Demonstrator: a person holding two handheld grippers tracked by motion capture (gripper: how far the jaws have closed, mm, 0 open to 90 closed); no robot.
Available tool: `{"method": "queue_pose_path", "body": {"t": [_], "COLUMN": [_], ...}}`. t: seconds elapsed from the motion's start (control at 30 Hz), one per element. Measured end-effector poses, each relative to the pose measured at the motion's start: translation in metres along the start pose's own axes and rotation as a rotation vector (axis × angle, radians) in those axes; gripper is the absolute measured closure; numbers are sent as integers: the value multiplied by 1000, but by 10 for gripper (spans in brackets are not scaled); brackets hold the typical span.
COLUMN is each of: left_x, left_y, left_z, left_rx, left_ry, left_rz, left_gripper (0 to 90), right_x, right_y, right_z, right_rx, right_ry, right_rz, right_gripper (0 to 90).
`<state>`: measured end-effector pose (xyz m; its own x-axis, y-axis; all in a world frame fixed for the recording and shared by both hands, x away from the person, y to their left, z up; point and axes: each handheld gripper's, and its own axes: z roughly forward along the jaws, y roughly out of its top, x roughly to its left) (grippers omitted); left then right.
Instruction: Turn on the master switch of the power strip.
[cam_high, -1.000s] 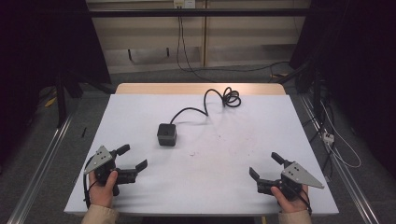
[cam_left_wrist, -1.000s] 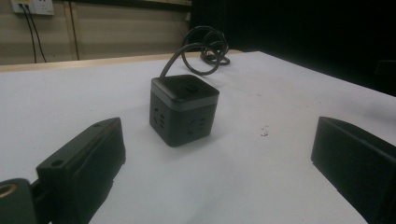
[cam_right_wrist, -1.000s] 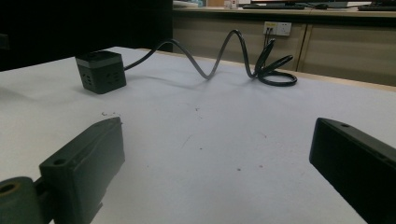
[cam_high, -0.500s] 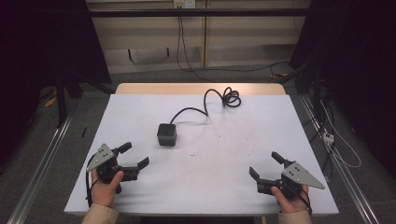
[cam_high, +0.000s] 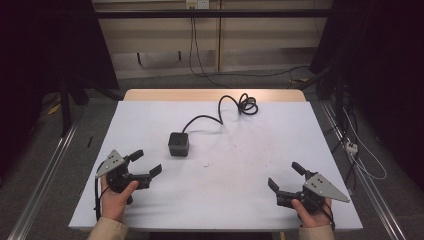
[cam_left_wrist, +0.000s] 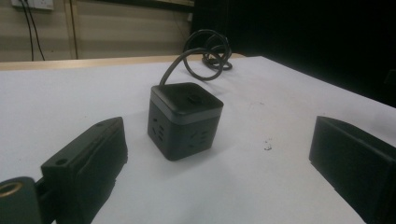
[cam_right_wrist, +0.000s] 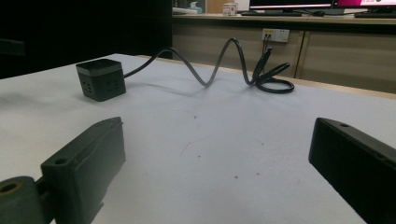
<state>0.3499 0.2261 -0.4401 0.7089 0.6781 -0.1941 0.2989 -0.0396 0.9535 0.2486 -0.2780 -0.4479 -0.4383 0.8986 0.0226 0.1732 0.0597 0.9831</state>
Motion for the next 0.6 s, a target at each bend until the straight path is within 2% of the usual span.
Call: {"method": "queue_pose_path", "body": {"t": [0.13,0.3,0.6], "left_x": [0,0,6], "left_y": [1,5,11], "left_z": [3,5,11], "left_rx": [7,8,7], "left_ry": [-6,8,26], "left_rz": [-9,5,-21], "left_gripper": [40,43,62], "right_x": [-1,-1,1], "right_y": [-1,-1,-1], "right_z": [-1,-2,0], "right_rx": [4,3,14], "right_ry": [-5,-5,2], "right_rz": [2,4,-1], "right_gripper": [32,33,37]}}
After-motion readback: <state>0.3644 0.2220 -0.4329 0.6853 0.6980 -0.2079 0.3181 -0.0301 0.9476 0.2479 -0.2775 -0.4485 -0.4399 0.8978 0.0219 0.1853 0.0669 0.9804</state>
